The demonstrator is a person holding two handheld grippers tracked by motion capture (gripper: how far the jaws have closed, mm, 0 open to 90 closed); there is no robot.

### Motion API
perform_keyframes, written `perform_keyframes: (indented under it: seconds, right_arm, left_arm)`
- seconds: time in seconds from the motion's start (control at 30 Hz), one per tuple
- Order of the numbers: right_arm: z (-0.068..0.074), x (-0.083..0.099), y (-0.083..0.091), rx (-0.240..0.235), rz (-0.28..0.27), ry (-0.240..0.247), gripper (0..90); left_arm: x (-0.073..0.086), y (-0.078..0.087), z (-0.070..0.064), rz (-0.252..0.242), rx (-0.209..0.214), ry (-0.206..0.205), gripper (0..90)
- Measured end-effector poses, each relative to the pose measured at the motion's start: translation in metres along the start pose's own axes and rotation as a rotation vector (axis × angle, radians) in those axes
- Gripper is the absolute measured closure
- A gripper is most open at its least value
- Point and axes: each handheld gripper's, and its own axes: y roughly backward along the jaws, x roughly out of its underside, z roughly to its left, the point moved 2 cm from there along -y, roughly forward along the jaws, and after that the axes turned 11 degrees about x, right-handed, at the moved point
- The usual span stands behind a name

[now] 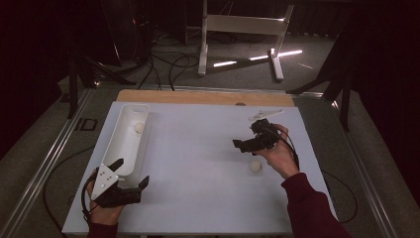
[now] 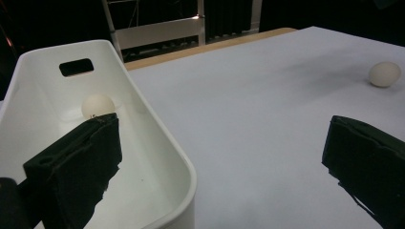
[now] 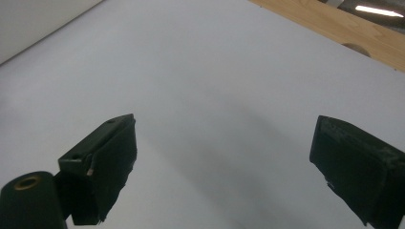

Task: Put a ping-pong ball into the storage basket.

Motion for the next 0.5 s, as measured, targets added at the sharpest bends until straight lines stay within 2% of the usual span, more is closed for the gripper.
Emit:
perform_keyframes:
  seconds: [0.33, 0.5]
  right_arm:
    - [-0.0032, 0.0062, -0.0024, 0.005, 0.015, -0.007, 8.5]
    - [-0.0040, 0.0097, -0.0040, 0.015, 0.022, 0.005, 8.5]
  left_arm:
    - [0.0000, -0.0003, -0.0001, 0.000, 0.001, -0.001, 0.2]
    - [0.0000, -0.0005, -0.0002, 0.000, 0.002, -0.002, 0.2]
